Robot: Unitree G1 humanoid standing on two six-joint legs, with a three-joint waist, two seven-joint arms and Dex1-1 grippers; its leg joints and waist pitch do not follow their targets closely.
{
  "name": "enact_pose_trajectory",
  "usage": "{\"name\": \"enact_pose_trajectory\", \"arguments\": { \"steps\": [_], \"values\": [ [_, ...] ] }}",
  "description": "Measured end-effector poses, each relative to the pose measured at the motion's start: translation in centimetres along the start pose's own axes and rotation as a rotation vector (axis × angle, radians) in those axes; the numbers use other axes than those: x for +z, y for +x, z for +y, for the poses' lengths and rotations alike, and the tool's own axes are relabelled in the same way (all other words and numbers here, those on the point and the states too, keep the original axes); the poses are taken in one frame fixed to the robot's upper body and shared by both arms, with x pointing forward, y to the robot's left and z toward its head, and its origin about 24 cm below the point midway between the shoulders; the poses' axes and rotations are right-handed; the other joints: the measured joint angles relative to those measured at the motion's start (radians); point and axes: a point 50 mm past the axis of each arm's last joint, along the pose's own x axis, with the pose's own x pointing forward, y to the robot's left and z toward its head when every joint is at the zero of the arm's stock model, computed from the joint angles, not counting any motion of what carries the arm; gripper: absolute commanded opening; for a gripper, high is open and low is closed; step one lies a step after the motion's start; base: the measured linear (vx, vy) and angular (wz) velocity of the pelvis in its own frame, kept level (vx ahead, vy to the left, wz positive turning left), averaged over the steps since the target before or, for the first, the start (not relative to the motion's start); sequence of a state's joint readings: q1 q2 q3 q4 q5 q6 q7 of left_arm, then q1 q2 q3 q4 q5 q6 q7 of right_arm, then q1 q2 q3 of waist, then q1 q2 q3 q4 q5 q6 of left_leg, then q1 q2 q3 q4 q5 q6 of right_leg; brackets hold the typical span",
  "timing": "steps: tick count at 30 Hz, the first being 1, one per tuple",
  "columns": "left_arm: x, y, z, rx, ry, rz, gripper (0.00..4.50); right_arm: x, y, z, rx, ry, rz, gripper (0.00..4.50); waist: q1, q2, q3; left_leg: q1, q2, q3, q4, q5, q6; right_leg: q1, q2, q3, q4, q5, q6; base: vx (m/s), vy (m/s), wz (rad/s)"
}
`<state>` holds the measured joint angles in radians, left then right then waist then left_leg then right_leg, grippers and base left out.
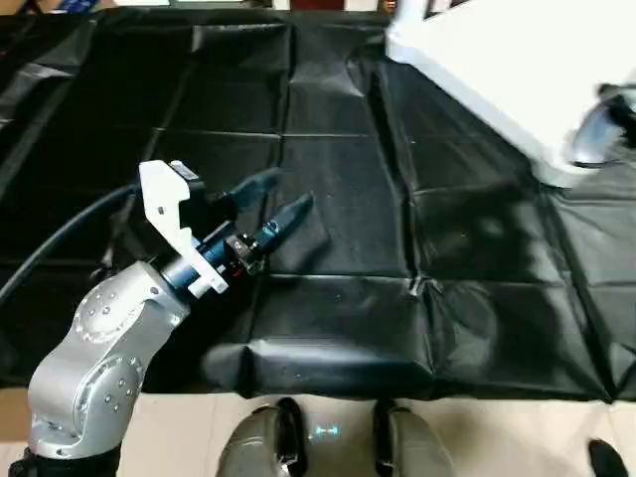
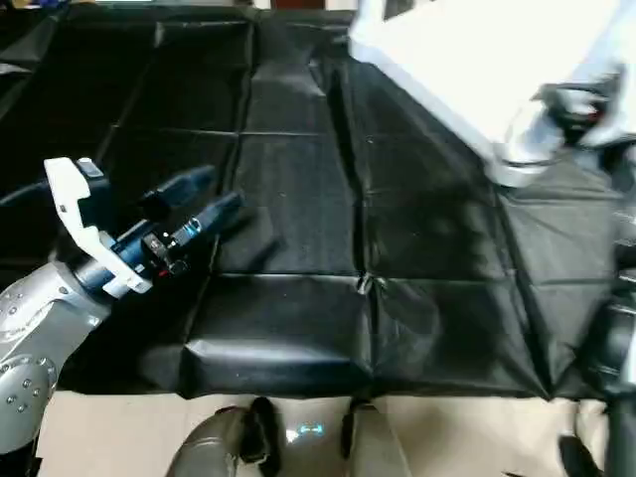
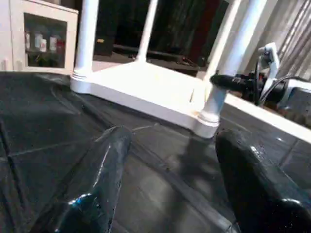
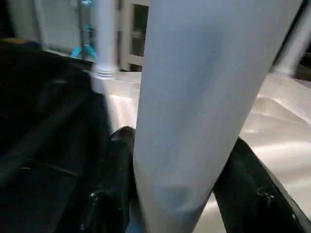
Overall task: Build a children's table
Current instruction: Flip table
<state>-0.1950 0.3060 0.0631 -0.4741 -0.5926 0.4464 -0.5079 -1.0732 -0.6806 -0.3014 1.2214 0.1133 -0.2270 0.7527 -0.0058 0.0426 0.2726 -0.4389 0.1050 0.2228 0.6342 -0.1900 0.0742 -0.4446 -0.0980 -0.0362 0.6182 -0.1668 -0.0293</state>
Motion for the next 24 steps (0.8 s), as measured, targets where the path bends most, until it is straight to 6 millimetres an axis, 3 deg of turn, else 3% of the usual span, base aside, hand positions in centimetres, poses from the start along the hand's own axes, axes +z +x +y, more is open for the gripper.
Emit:
{"name": "enact_pose_trajectory", "arguments": {
  "steps": [4,6,10,16,20,24],
  "values": [
    [0.0,-0.2,0.1,0.015,0.005,-0.009,3.14,-0.1,0.6,0.9,0.047,0.005,-0.006,1.84,0.004,-0.007,-0.001,-0.001,0.0,0.002,0.001,0.0,0.001,-0.002,-0.001,0.0,0.003,0.0,0.0,0.0,0.0,0.0],
    [0.1,-0.3,0.2,0.027,0.013,-0.016,3.14,-0.1,1.0,1.6,0.077,0.012,-0.014,1.84,0.002,-0.015,-0.001,-0.003,0.0,0.002,0.003,0.0,0.001,-0.005,-0.001,0.001,0.007,0.0,0.0,0.0,0.0,0.0],
    [0.1,-0.4,0.3,0.05,0.022,-0.025,3.14,-0.1,2.2,3.5,0.131,0.037,-0.043,1.83,-0.01,-0.021,-0.001,-0.003,0.0,0.003,0.006,0.001,0.001,-0.006,-0.002,0.002,0.011,0.0,0.0,0.0,0.0,0.0],
    [0.0,-0.5,0.7,0.084,0.034,-0.046,3.14,-0.1,4.6,9.0,0.238,0.076,-0.113,1.8,-0.023,-0.031,-0.005,-0.001,0.003,0.004,0.007,0.001,0.001,-0.006,-0.002,-0.001,0.014,0.0,0.0,0.0,0.0,0.0],
    [0.3,-0.7,1.4,0.133,0.08,-0.056,3.14,0.1,5.8,13.2,0.257,0.112,-0.133,1.78,-0.017,-0.044,-0.012,-0.001,0.006,0.005,0.007,0.001,0.001,-0.007,-0.001,-0.003,0.015,0.0,0.0,0.0,0.0,0.0],
    [0.6,-1.2,3.0,0.245,0.138,-0.061,3.14,0.3,6.1,15.9,0.255,0.137,-0.126,1.77,-0.012,-0.053,-0.018,-0.001,0.006,0.006,0.007,0.002,0.0,-0.007,-0.001,-0.002,0.013,0.001,-0.001,0.0,0.0,0.0]
  ]
}}
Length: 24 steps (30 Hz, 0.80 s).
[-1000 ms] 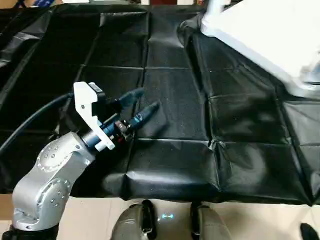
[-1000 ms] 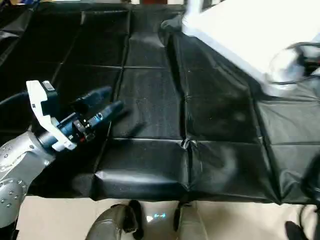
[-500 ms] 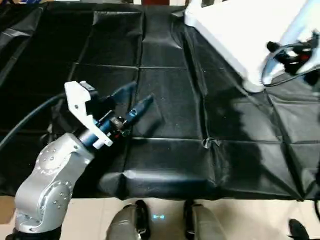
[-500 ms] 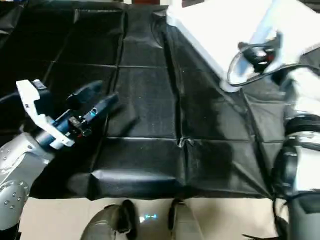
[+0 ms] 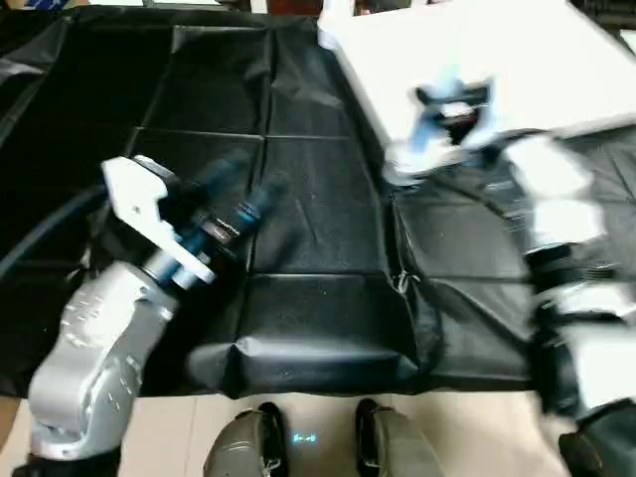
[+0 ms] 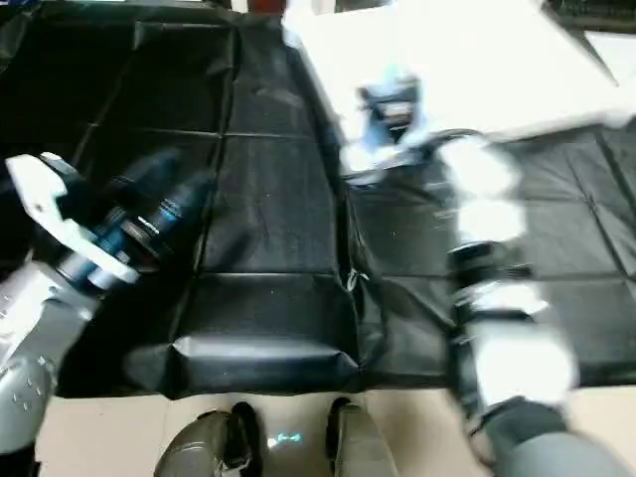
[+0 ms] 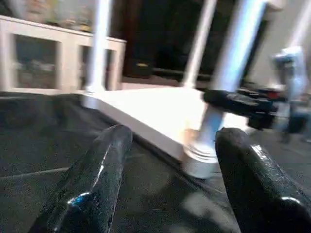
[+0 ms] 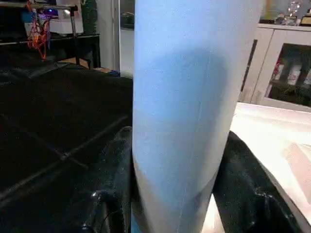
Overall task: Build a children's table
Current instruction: Flip table
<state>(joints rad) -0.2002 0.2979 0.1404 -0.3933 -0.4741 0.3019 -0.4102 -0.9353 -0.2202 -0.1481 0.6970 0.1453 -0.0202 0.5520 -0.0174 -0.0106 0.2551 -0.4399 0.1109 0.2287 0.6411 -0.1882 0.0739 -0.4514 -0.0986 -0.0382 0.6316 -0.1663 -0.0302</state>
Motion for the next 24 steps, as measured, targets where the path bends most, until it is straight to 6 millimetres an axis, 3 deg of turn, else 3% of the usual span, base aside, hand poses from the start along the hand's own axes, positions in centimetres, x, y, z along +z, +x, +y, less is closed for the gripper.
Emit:
{"name": "enact_pose_trajectory", "arguments": {
  "steps": [7,15,19,24],
  "values": [
    [0.8,0.2,2.2,0.141,0.071,-0.049,3.14,0.5,1.1,5.6,0.057,0.076,0.011,1.75,-0.006,-0.008,-0.005,0.001,0.0,0.002,0.0,0.001,-0.002,0.0,0.0,0.001,0.0,0.003,-0.004,0.0,0.0,0.0],
    [0.9,0.3,3.5,0.212,0.102,-0.07,3.14,4.5,1.8,12.8,0.212,0.225,-0.064,1.73,0.002,-0.029,-0.017,0.004,0.004,0.001,-0.005,0.006,-0.015,0.0,0.004,0.0,0.0,0.004,-0.004,0.0,0.0,0.0],
    [0.9,0.5,3.4,0.204,0.103,-0.078,3.14,5.5,1.6,14.2,0.265,0.253,-0.062,1.73,0.012,-0.039,-0.025,0.006,0.004,0.0,-0.006,0.009,-0.025,0.001,0.005,0.0,0.0,0.008,-0.009,0.0,0.0,0.0],
    [0.3,0.6,3.4,0.199,0.103,-0.056,3.14,3.3,0.3,15.2,0.304,0.201,0.067,1.73,0.031,-0.042,-0.029,0.008,0.004,0.001,-0.009,0.016,-0.037,0.004,0.005,0.001,0.0,0.01,-0.008,0.0,0.0,0.0]
  ]
}}
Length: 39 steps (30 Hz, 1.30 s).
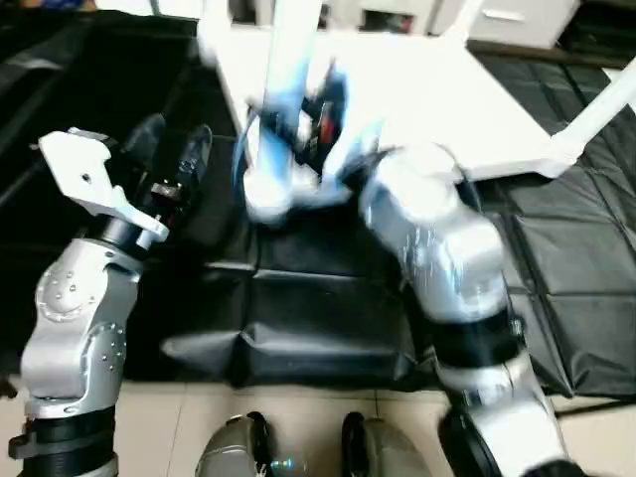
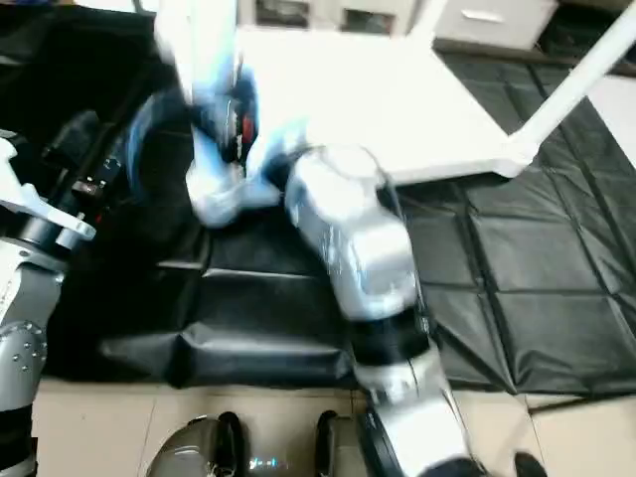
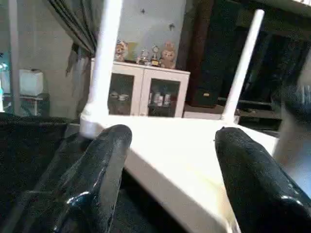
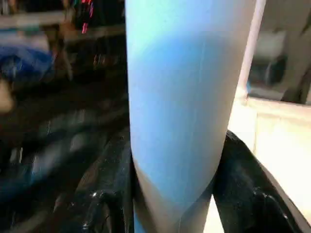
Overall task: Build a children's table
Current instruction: Flip table
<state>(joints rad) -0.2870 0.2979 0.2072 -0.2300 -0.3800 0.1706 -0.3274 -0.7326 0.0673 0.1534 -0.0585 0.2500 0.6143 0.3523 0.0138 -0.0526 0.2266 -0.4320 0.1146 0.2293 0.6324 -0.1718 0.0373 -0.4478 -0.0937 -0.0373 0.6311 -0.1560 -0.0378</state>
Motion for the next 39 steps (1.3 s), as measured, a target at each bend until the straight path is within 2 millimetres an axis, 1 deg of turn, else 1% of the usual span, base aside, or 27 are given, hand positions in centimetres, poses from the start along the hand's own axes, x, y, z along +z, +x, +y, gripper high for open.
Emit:
{"name": "enact_pose_trajectory", "arguments": {
  "steps": [3,6,9,11,13,15,17,20,21,22,23,26,27,28,29,30,32,34,36,37,38,39],
  "values": [
    [-0.1,0.1,-0.2,-0.016,0.003,0.004,3.14,-1.4,-0.4,0.0,-0.005,-0.03,0.072,1.73,0.011,-0.001,0.0,0.0,0.0,0.0,0.0,0.003,-0.006,0.0,0.0,0.001,0.0,0.004,0.007,0.0,0.0,0.0],
    [-0.5,0.0,-0.1,-0.013,-0.002,0.014,3.14,-1.9,-0.8,-0.4,-0.02,-0.032,0.1,1.73,0.02,-0.001,-0.002,0.0,0.001,-0.002,-0.001,0.003,-0.005,0.0,0.0,0.0,-0.001,0.006,0.014,0.0,0.0,0.0],
    [-0.4,0.0,-0.1,-0.015,0.0,0.008,3.14,-2.1,-1.0,-0.6,-0.03,-0.029,0.113,1.73,0.022,-0.001,-0.003,0.0,0.001,-0.002,-0.006,0.006,-0.01,0.0,0.0,0.0,-0.001,0.004,0.023,0.0,0.0,0.0],
    [-0.4,0.0,-0.1,-0.017,0.001,0.006,3.14,-2.1,-1.1,-0.8,-0.034,-0.022,0.117,2.43,0.023,-0.001,-0.004,0.0,0.001,-0.003,-0.008,0.007,-0.011,0.0,0.001,0.0,-0.001,0.004,0.023,0.0,0.0,0.0],
    [-0.4,0.0,-0.1,-0.017,0.001,0.006,3.14,-2.0,-1.3,-0.9,-0.032,0.008,0.104,2.43,0.024,-0.001,-0.004,0.0,0.002,-0.003,-0.009,0.007,-0.012,0.0,0.001,0.0,-0.001,0.004,0.023,0.0,0.0,0.0],
    [-0.4,0.0,-0.1,-0.017,0.0,0.006,3.14,-1.5,-1.5,-0.7,-0.013,0.019,0.075,2.77,0.022,0.0,-0.006,0.0,0.002,-0.004,-0.009,0.008,-0.012,0.0,0.001,-0.001,-0.001,0.005,0.024,0.0,0.0,0.0],
    [-0.5,0.2,-0.1,-0.017,-0.006,0.007,3.14,-1.4,-1.8,-0.3,0.035,0.034,0.067,2.77,0.02,0.0,-0.012,0.0,0.002,-0.004,-0.009,0.008,-0.012,0.0,0.001,-0.001,-0.001,0.005,0.024,0.0,0.0,0.0],
    [-0.4,0.7,-0.4,-0.029,-0.016,-0.005,3.14,-1.7,-2.5,0.2,0.1,0.042,0.075,3.1,0.02,0.001,-0.02,0.001,0.002,-0.004,-0.009,0.008,-0.012,0.0,0.002,-0.001,-0.001,0.005,0.024,0.0,0.0,0.0],
    [-0.3,0.9,-0.6,-0.036,-0.039,-0.014,3.14,-1.8,-2.7,0.3,0.124,0.029,0.083,3.19,0.019,0.001,-0.021,0.001,0.002,-0.004,-0.009,0.008,-0.012,0.0,0.001,-0.001,-0.001,0.006,0.023,0.0,0.0,0.0],
    [-0.3,1.0,-0.7,-0.043,-0.063,-0.018,3.14,-1.9,-2.8,0.5,0.151,0.017,0.089,3.19,0.019,0.002,-0.024,0.002,0.002,-0.004,-0.009,0.008,-0.012,0.0,0.001,-0.001,-0.001,0.008,0.02,0.0,0.0,0.0],
    [-0.4,1.0,-0.9,-0.056,-0.095,-0.015,3.14,-1.9,-2.8,0.7,0.174,0.01,0.093,3.3,0.015,0.002,-0.026,0.004,0.002,-0.004,-0.01,0.008,-0.012,0.001,0.002,-0.001,-0.001,0.008,0.021,0.0,0.0,0.0],
    [-0.6,0.9,-1.3,-0.09,-0.161,0.005,3.14,-2.0,-3.1,0.6,0.202,0.0,0.1,3.6,0.015,0.002,-0.026,0.007,0.003,-0.008,-0.011,0.007,-0.012,0.003,0.003,-0.003,-0.001,0.006,0.023,0.0,0.0,0.0],
    [-0.7,0.9,-1.4,-0.102,-0.192,0.012,3.33,-2.0,-3.4,0.4,0.208,-0.001,0.099,3.66,0.017,0.002,-0.026,0.007,0.003,-0.008,-0.012,0.007,-0.012,0.003,0.003,-0.003,-0.001,0.006,0.024,0.0,0.0,0.0],
    [-0.8,0.7,-1.4,-0.113,-0.223,0.019,3.33,-2.0,-3.8,0.3,0.216,-0.001,0.094,3.66,0.018,0.002,-0.026,0.007,0.004,-0.008,-0.012,0.007,-0.012,0.003,0.003,-0.003,-0.001,0.005,0.025,0.0,0.0,0.0],
    [-0.7,0.5,-1.5,-0.137,-0.272,0.026,3.51,-1.8,-4.4,0.2,0.238,-0.007,0.086,3.85,0.02,0.002,-0.026,0.007,0.004,-0.008,-0.012,0.007,-0.011,0.003,0.004,-0.003,-0.001,0.005,0.025,0.0,0.0,0.0],
    [-0.7,0.2,-1.6,-0.163,-0.307,0.029,3.54,-1.6,-5.1,-0.1,0.245,-0.015,0.075,3.95,0.023,0.002,-0.026,0.007,0.004,-0.007,-0.012,0.007,-0.011,0.004,0.004,-0.004,-0.002,0.005,0.025,0.0,0.0,0.0],
    [-0.3,-1.2,-1.7,-0.261,-0.349,0.054,3.72,-0.8,-7.6,-0.9,0.265,-0.037,0.042,4.04,0.027,0.002,-0.026,0.009,0.005,-0.007,-0.013,0.005,-0.008,0.007,0.004,-0.004,-0.004,0.004,0.026,0.0,0.0,0.0],
    [-0.3,-1.7,-1.3,-0.288,-0.361,0.073,3.91,0.0,-8.9,-1.9,0.236,-0.053,0.015,4.04,0.024,0.002,-0.026,0.013,0.005,-0.006,-0.013,0.005,-0.007,0.009,0.004,-0.003,-0.004,0.003,0.027,0.0,0.0,0.0],
    [-0.3,-2.0,-1.3,-0.321,-0.365,0.094,4.06,0.7,-9.5,-2.2,0.222,-0.056,-0.027,4.04,0.021,0.006,-0.027,0.015,0.005,-0.006,-0.013,0.005,-0.007,0.011,0.004,-0.003,-0.005,0.003,0.027,0.0,0.0,0.0],
    [-0.3,-2.0,-1.3,-0.326,-0.365,0.097,4.15,0.8,-9.7,-2.2,0.221,-0.051,-0.034,4.04,0.021,0.008,-0.028,0.015,0.005,-0.006,-0.013,0.005,-0.008,0.011,0.004,-0.003,-0.005,0.002,0.03,0.0,0.0,0.0],
    [-0.2,-2.1,-1.2,-0.34,-0.357,0.103,4.31,0.4,-10.2,-2.2,0.219,-0.043,-0.03,4.04,0.021,0.01,-0.029,0.017,0.005,-0.007,-0.013,0.005,-0.008,0.012,0.004,-0.003,-0.006,-0.001,0.033,0.0,0.0,0.0],
    [-0.1,-2.1,-1.0,-0.348,-0.353,0.105,4.31,0.0,-10.7,-2.3,0.214,-0.036,-0.015,4.04,0.021,0.011,-0.029,0.018,0.005,-0.007,-0.013,0.005,-0.008,0.013,0.004,-0.003,-0.006,-0.001,0.034,0.0,0.0,0.0]
  ]
}}
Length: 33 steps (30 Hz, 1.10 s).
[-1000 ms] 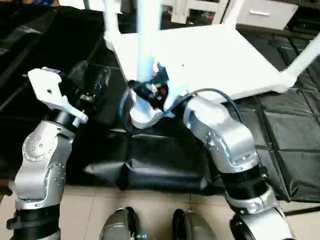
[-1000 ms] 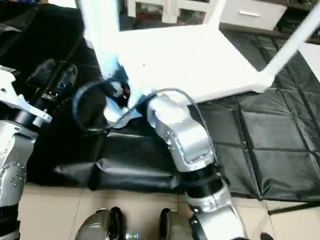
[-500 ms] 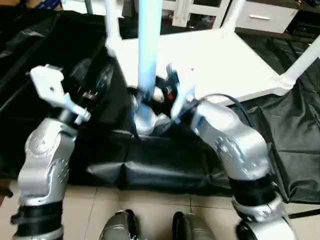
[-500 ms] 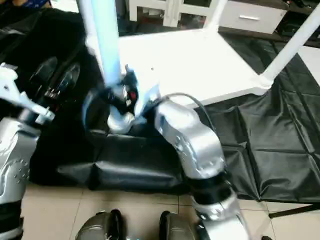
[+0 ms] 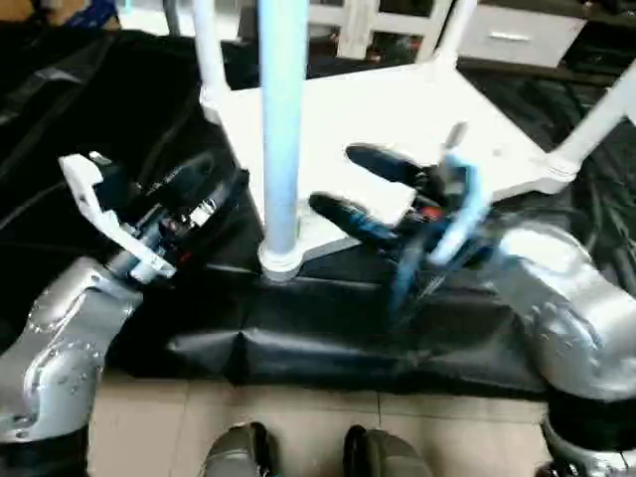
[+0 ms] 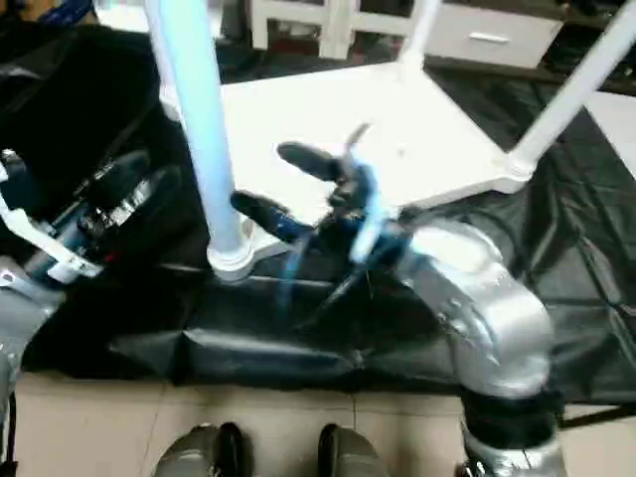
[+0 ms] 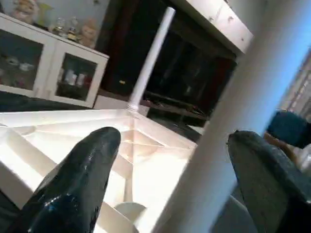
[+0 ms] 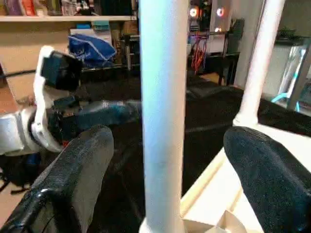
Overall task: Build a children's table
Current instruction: Flip table
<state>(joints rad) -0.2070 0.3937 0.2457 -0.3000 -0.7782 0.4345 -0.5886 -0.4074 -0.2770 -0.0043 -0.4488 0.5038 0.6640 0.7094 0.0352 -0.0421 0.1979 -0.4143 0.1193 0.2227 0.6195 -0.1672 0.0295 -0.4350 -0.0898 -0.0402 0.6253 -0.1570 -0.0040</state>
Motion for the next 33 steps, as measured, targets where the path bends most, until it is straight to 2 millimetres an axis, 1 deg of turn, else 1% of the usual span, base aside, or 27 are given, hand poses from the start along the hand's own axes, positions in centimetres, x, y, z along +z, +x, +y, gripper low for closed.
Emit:
{"name": "enact_pose_trajectory", "arguments": {
  "steps": [2,4,6,8,10,12,15,17,20,22,23,24,25,26,27,28,29,30,31,32,33],
  "values": [
    [0.6,-0.6,0.1,-0.046,-0.032,0.013,4.46,-1.4,-1.6,-0.1,-0.034,-0.001,0.073,4.04,0.005,0.001,0.0,0.002,0.0,0.0,0.0,0.0,0.0,0.002,0.0,0.0,0.0,0.0,0.001,0.0,0.0,0.0],
    [1.0,-1.2,-0.1,-0.088,-0.066,0.023,4.46,-2.4,-3.0,-0.7,-0.096,-0.013,0.146,4.04,0.006,0.005,0.001,0.003,0.0,0.0,0.0,0.0,0.0,0.004,0.0,0.0,-0.003,0.0,0.001,0.0,0.0,0.0],
    [1.2,-1.5,-0.9,-0.151,-0.099,0.054,4.46,-2.8,-4.2,-2.1,-0.22,-0.035,0.179,4.04,0.005,0.008,0.001,0.005,0.0,0.0,0.0,0.0,0.0,0.006,0.0,0.0,-0.007,-0.001,0.001,0.0,0.0,0.0],
    [1.2,-1.4,-1.2,-0.171,-0.088,0.066,4.46,-3.0,-5.5,-3.4,-0.329,-0.054,0.21,4.04,0.004,0.011,0.001,0.008,0.0,-0.001,-0.001,0.0,0.0,0.009,0.0,-0.001,-0.012,-0.001,0.001,0.0,0.0,0.0],
    [0.6,-0.9,-1.4,-0.155,-0.066,0.075,4.46,-3.4,-6.4,-4.0,-0.395,-0.085,0.236,4.04,0.005,0.014,0.001,0.014,0.0,-0.001,-0.003,0.0,0.0,0.016,0.0,-0.002,-0.018,-0.003,0.004,0.0,0.0,0.0],
    [-0.2,-0.2,-1.6,-0.125,-0.043,0.081,4.46,-3.9,-7.2,-4.4,-0.438,-0.102,0.274,4.04,0.002,0.018,0.003,0.018,0.0,-0.002,-0.006,0.0,-0.001,0.017,0.0,-0.004,-0.027,-0.003,0.005,0.0,0.0,0.0],
    [-0.8,1.6,-1.0,-0.036,0.016,0.074,4.46,-4.1,-7.7,-4.4,-0.475,-0.112,0.28,4.04,0.001,0.029,0.004,0.017,0.0,-0.002,-0.014,0.0,-0.001,0.025,0.0,-0.007,-0.047,-0.004,0.005,0.0,0.0,0.0],
    [-1.0,2.2,-1.0,-0.018,0.024,0.063,4.46,-4.5,-8.2,-4.3,-0.492,-0.103,0.291,4.04,-0.003,0.033,0.003,0.017,-0.003,-0.002,-0.016,0.0,-0.001,0.025,-0.001,-0.007,-0.052,-0.004,0.005,0.0,0.0,0.0],
    [-1.5,2.9,-1.6,-0.031,0.004,0.064,4.46,-4.6,-9.1,-4.5,-0.532,-0.116,0.308,4.04,-0.005,0.037,0.003,0.019,-0.004,-0.002,-0.016,0.0,-0.001,0.025,-0.002,-0.008,-0.06,-0.004,0.005,0.0,0.0,0.0],
    [-2.0,3.3,-2.2,-0.051,-0.025,0.055,4.46,-4.4,-9.5,-4.8,-0.559,-0.133,0.308,4.04,-0.007,0.042,0.004,0.019,-0.004,-0.004,-0.017,0.0,-0.001,0.026,-0.003,-0.014,-0.068,-0.004,0.004,0.0,0.0,0.0],
    [-2.2,3.5,-2.4,-0.057,-0.035,0.053,4.46,-4.4,-9.7,-4.9,-0.573,-0.139,0.309,4.04,-0.01,0.045,0.004,0.019,-0.003,-0.006,-0.018,0.0,0.0,0.028,-0.004,-0.022,-0.07,-0.006,0.002,0.0,0.0,0.0],
    [-2.4,3.7,-2.6,-0.062,-0.032,0.056,4.46,-4.4,-9.9,-5.1,-0.589,-0.143,0.312,4.04,-0.009,0.048,0.006,0.019,-0.002,-0.007,-0.021,0.0,0.0,0.03,-0.003,-0.03,-0.067,-0.017,-0.004,-0.1,0.011,-0.02],
    [-2.6,4.0,-2.7,-0.067,-0.021,0.062,4.46,-4.5,-10.2,-5.3,-0.606,-0.145,0.317,4.04,-0.003,0.05,0.007,0.015,0.001,-0.001,-0.029,0.0,-0.001,0.03,-0.003,-0.036,-0.034,-0.052,-0.019,-0.1,0.011,-0.02],
    [-3.0,4.9,-3.1,-0.076,-0.001,0.074,4.46,-4.5,-10.8,-5.4,-0.633,-0.148,0.324,4.04,0.02,0.046,0.003,0.014,0.01,0.034,-0.038,0.001,-0.001,0.027,-0.003,-0.029,0.054,-0.098,-0.038,-0.092,-0.039,0.25],
    [-3.0,5.2,-3.2,-0.074,0.019,0.074,4.46,-4.4,-10.9,-5.5,-0.642,-0.151,0.326,4.04,0.036,0.024,-0.01,0.015,0.009,0.07,-0.043,0.002,-0.004,0.035,-0.006,-0.003,0.092,-0.139,-0.035,0.058,-0.15,0.41],
    [-3.1,5.3,-3.1,-0.055,0.03,0.07,4.46,-4.1,-10.8,-5.7,-0.641,-0.164,0.319,4.04,0.044,0.025,-0.01,0.005,-0.001,0.052,-0.023,-0.001,-0.02,0.028,0.001,0.027,0.09,-0.119,0.026,0.058,-0.15,0.41],
    [-3.9,5.2,-2.8,-0.015,0.04,0.094,4.46,-4.0,-10.5,-5.7,-0.638,-0.167,0.311,4.04,0.062,0.045,-0.014,0.015,-0.02,-0.049,0.011,-0.001,-0.019,0.033,0.005,0.026,0.089,-0.114,0.027,0.131,-0.138,0.14],
    [-4.1,5.4,-2.4,0.019,0.058,0.106,4.46,-4.0,-10.5,-5.6,-0.639,-0.167,0.306,4.04,0.063,0.06,-0.015,0.023,-0.023,-0.086,0.021,-0.006,-0.036,0.036,0.013,0.026,0.083,-0.112,0.026,0.005,-0.042,0.21],
    [-4.1,5.8,-2.0,0.057,0.076,0.104,4.46,-4.2,-10.6,-5.5,-0.643,-0.159,0.313,4.04,0.058,0.065,-0.015,0.021,-0.018,-0.08,0.007,-0.006,-0.039,0.035,0.02,0.028,0.072,-0.106,0.02,0.005,-0.042,0.21],
    [-3.9,6.1,-1.5,0.105,0.101,0.091,4.46,-4.5,-10.6,-5.4,-0.64,-0.149,0.315,4.04,0.05,0.068,-0.015,0.019,-0.003,-0.065,-0.003,-0.005,-0.039,0.036,0.034,0.035,0.052,-0.093,0.004,-0.108,-0.035,0.38],
    [-3.8,6.1,-1.2,0.132,0.115,0.085,4.46,-4.5,-10.4,-5.3,-0.636,-0.149,0.312,4.04,0.048,0.067,-0.015,0.019,0.004,-0.06,-0.004,-0.005,-0.039,0.039,0.034,0.03,0.043,-0.084,-0.004,-0.063,-0.006,0.1]
  ]
}}
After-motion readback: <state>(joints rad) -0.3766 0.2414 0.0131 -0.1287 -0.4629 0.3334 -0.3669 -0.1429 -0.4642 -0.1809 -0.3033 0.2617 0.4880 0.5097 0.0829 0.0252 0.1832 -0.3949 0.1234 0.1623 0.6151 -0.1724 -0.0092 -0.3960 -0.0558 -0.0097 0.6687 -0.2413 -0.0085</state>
